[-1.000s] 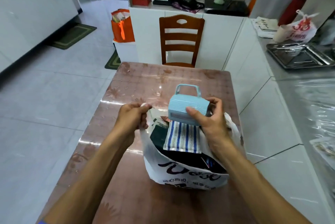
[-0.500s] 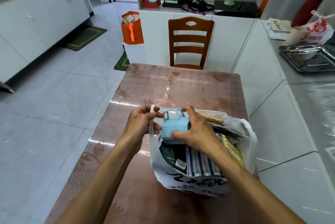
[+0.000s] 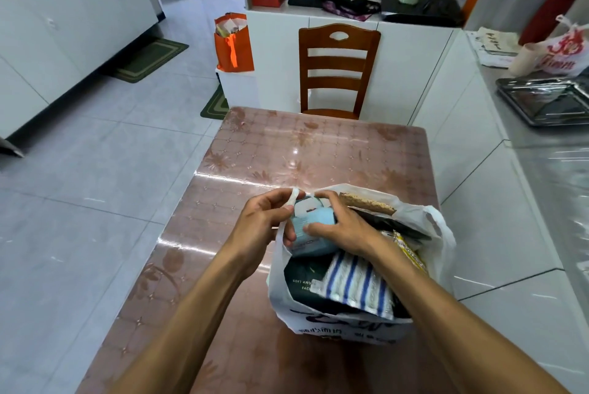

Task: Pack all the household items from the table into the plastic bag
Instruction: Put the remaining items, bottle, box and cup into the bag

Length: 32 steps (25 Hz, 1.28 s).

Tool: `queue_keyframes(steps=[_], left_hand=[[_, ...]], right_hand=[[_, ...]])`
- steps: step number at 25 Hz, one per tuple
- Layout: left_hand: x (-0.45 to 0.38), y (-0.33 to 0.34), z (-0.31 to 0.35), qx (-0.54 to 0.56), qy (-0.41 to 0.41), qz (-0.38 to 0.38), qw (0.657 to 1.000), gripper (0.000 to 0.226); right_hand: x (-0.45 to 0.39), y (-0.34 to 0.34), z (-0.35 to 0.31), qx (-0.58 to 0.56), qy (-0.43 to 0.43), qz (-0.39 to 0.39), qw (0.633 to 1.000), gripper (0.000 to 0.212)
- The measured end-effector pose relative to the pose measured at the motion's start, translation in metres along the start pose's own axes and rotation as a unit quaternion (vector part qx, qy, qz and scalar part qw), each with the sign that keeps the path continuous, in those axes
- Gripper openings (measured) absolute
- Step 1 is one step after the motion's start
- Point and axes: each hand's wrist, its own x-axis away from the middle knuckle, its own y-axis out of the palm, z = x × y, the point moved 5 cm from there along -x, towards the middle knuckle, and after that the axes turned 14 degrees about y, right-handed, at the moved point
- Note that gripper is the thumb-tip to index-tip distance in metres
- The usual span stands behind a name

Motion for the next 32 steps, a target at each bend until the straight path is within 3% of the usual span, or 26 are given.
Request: queue_keyframes(steps=[3,6,9,12,14,16,18,20,23,25,27,29,30,32], left_hand=[[0.002,0.007,-0.001,-0.010,-0.002,-0.004,1.000,0.032],[0.003,0.001,0.000,-0.017,-0.003,0.016,1.000,0.035],[0.005,-0.002,0.001,-0.037,-0.001,0.025,0.999,0.035],[0.007,-0.002,0.001,-0.047,-0.001,0.037,0.998,0.034],[0.007,0.000,0.001,-0.047,-0.003,0.040,0.998,0.034],[0.007,0.004,0.000,-0.046,-0.005,0.042,0.998,0.033],[0.009,0.011,-0.001,-0.046,-0.007,0.037,0.998,0.034],[0.012,0.012,0.000,-0.055,-0.006,0.032,0.998,0.035],[0.017,0.009,0.003,-0.069,0.002,0.027,0.997,0.036],[0.019,0.003,0.004,-0.072,0.004,0.035,0.997,0.033],[0.017,-0.003,0.005,-0.069,-0.001,0.057,0.996,0.028],[0.014,-0.006,0.003,-0.064,-0.018,0.087,0.994,0.025],[0.013,-0.006,0.002,-0.057,-0.030,0.100,0.993,0.023],[0.009,-0.003,0.002,-0.012,-0.066,0.105,0.992,0.019]], right_hand=[[-0.006,-0.005,0.032,0.058,0.037,0.061,0.996,0.067],[-0.007,-0.006,0.020,0.137,0.023,0.065,0.988,0.072],[0.012,-0.027,-0.020,0.231,-0.036,0.185,0.955,0.064],[0.076,-0.057,-0.035,0.157,-0.116,0.263,0.945,0.046],[0.120,-0.048,-0.009,0.191,-0.115,0.202,0.954,0.055],[0.140,-0.013,0.033,0.322,-0.018,0.094,0.942,0.075],[0.128,0.010,0.063,0.349,0.030,0.060,0.935,0.072],[0.101,0.007,0.072,0.297,0.037,0.090,0.950,0.059],[0.074,-0.002,0.071,0.306,0.042,0.116,0.944,0.053],[0.086,-0.009,0.052,0.279,-0.015,0.172,0.945,0.048],[0.115,-0.037,0.036,0.201,-0.086,0.342,0.914,0.048],[0.134,-0.080,0.057,0.111,-0.007,0.501,0.858,0.059],[0.133,-0.097,0.076,0.054,0.069,0.506,0.858,0.058],[0.123,-0.104,0.099,-0.170,0.148,0.389,0.893,0.029]])
